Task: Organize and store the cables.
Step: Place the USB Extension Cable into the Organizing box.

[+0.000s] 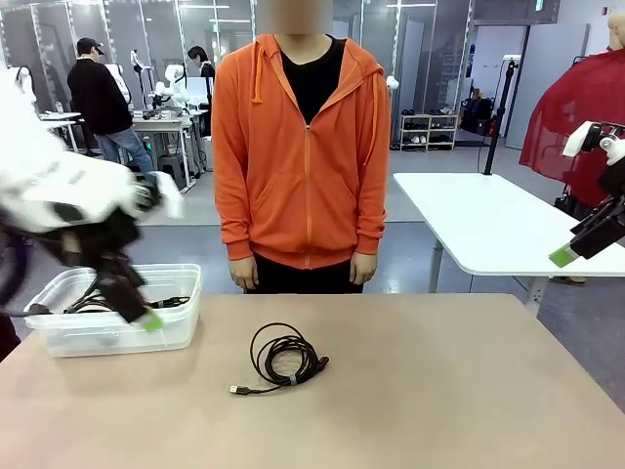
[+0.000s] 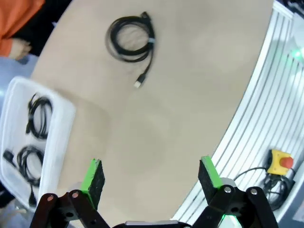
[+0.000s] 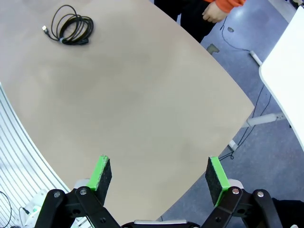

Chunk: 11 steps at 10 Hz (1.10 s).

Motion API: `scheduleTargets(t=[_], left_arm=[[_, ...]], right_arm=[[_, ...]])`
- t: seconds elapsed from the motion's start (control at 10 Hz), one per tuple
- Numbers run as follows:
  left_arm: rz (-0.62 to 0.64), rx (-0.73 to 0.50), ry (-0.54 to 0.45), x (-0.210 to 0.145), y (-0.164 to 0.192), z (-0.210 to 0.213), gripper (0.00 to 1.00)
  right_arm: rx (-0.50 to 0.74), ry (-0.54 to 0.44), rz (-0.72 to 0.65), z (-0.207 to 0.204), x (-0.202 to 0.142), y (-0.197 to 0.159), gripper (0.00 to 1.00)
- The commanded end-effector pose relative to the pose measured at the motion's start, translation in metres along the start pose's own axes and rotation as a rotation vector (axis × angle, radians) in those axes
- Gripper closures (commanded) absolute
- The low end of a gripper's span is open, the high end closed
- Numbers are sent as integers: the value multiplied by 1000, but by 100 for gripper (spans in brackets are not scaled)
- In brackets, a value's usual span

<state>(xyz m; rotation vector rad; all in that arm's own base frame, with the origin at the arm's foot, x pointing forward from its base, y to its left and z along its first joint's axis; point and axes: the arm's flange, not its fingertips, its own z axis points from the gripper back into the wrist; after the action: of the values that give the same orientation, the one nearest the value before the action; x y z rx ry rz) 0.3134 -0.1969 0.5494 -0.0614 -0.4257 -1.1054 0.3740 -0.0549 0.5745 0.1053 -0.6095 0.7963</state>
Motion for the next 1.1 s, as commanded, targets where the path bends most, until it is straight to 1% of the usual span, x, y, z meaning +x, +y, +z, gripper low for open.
scheduleTargets(t=[0.0, 0.1, 0.2, 0.3, 0.4, 0.5, 0.6, 0.7, 1.0], left_arm=[[-64, 68, 113, 53, 22, -40, 0], [-106, 44, 103, 64, 17, -59, 0], [-151, 52, 103, 81, 9, -81, 0], [-197, 29, 110, 89, 1, -101, 0], [-235, 8, 82, 101, -1, -117, 0], [-228, -3, 87, 98, -3, -120, 0], [-270, -23, 99, 96, -5, -118, 0], [-212, -12, 104, 96, -7, -122, 0], [-226, -17, 107, 98, -8, -126, 0]], right_arm=[[-1, 3, -9, 0, 3, -3, 0], [-1, 3, -9, 0, 3, -3, 0], [-1, 3, -9, 0, 3, -3, 0], [-1, 3, -9, 0, 3, -3, 0], [-1, 3, -9, 0, 3, -3, 0], [-1, 3, -9, 0, 3, -3, 0], [-1, 3, -9, 0, 3, -3, 0], [-1, 3, -9, 0, 3, -3, 0], [-1, 3, -9, 0, 3, -3, 0]])
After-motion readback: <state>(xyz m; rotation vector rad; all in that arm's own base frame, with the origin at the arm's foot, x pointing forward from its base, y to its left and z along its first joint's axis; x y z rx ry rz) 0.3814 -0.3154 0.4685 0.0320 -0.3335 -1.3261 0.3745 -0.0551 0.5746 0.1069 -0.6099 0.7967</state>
